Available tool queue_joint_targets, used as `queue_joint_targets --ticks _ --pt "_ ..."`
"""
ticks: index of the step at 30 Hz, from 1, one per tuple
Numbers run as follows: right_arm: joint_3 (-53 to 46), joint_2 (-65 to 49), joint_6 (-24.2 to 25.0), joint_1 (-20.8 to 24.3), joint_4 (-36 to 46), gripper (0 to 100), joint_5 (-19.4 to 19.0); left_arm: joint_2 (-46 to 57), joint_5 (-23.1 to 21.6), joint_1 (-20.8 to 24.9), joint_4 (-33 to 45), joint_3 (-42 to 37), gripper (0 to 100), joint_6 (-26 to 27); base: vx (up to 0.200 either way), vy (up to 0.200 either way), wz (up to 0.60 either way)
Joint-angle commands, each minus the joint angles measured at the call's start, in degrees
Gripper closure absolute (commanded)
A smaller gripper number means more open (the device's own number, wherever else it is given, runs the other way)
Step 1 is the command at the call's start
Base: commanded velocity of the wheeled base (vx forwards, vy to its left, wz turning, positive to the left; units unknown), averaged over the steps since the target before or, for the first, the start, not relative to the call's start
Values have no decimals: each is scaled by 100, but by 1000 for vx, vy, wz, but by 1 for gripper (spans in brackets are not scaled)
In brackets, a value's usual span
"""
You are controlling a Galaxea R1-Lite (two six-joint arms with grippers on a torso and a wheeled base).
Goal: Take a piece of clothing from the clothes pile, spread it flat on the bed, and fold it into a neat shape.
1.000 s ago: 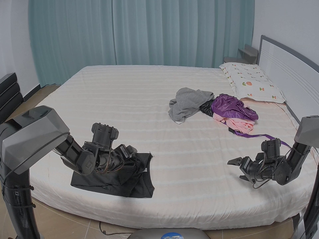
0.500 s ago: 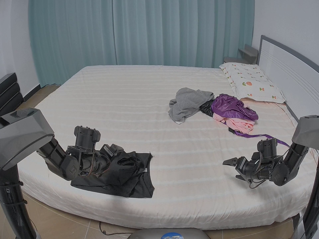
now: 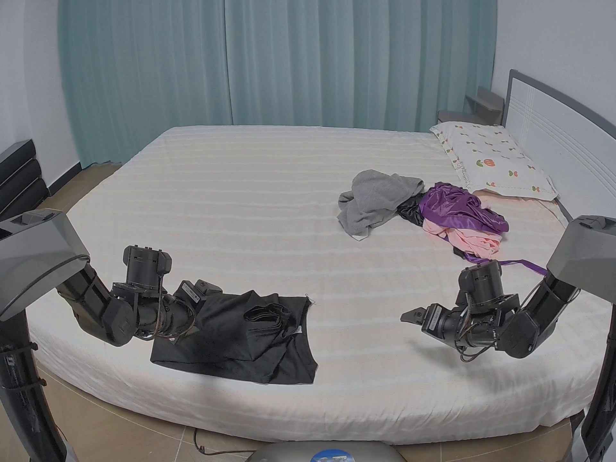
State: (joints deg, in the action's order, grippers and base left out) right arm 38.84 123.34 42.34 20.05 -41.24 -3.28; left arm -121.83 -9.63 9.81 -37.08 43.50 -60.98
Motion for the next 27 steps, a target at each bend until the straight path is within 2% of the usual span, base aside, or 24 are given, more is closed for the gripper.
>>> queue_joint_targets --ticks 1,4,7,13,17,22,27 --pt "440 14 -15 570 266 0 143 28 -215 -305 -9 -61 0 7 0 200 0" --pt "590 128 -15 763 354 0 196 28 -320 -410 -9 -61 0 7 0 200 0" --pt "1082 331 -68 1018 819 0 592 -25 -347 -507 -18 -52 0 42 0 200 0" --pt "1381 612 -156 1343 960 0 697 -51 -452 -533 -9 -61 0 42 0 200 0" --pt "1442 612 -252 1405 1022 0 750 -60 -575 -559 -9 -52 0 42 0 200 0" --pt "1521 665 -551 1405 1048 0 1057 -77 -645 -568 -9 -61 0 42 0 200 0" --pt "1609 744 -815 1510 1065 0 1207 -104 -645 -559 -9 -52 0 42 0 200 0"
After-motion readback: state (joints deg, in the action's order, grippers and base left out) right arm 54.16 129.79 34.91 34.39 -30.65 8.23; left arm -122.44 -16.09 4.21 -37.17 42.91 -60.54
